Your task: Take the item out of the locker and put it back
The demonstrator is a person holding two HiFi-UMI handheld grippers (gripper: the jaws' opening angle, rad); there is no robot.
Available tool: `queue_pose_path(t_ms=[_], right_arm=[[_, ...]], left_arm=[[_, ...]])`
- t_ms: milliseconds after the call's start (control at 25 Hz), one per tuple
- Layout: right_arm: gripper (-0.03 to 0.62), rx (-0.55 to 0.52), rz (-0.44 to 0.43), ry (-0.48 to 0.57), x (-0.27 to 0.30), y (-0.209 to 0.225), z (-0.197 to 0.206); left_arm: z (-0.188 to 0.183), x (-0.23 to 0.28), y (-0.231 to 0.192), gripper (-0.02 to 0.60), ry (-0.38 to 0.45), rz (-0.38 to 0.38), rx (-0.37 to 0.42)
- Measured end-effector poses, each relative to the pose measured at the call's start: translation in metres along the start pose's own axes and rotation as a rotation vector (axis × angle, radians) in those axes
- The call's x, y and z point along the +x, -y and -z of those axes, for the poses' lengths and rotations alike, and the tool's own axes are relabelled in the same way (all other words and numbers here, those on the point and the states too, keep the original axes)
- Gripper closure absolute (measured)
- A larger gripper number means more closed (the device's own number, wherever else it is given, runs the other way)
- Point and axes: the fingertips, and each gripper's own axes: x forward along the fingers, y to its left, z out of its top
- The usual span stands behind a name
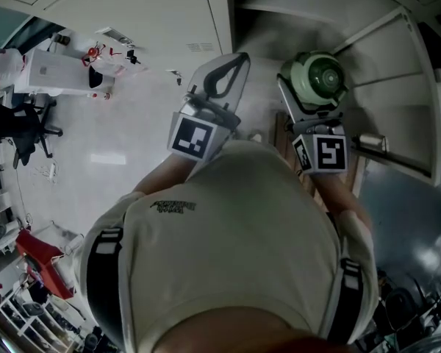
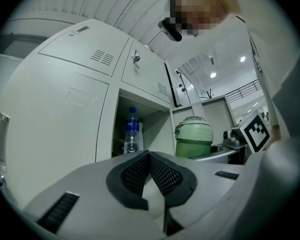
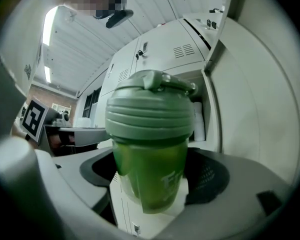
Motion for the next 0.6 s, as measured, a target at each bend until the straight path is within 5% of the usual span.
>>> queue_pose_path(t_ms=[600], right_arm=[[0.187,-0.002,-0.001,-0.013,-0.006,-0.0021,0.0053]], left_arm=[[0.0087,-0.0026,0.0026,0.571,-0.023,0.005,-0.042]])
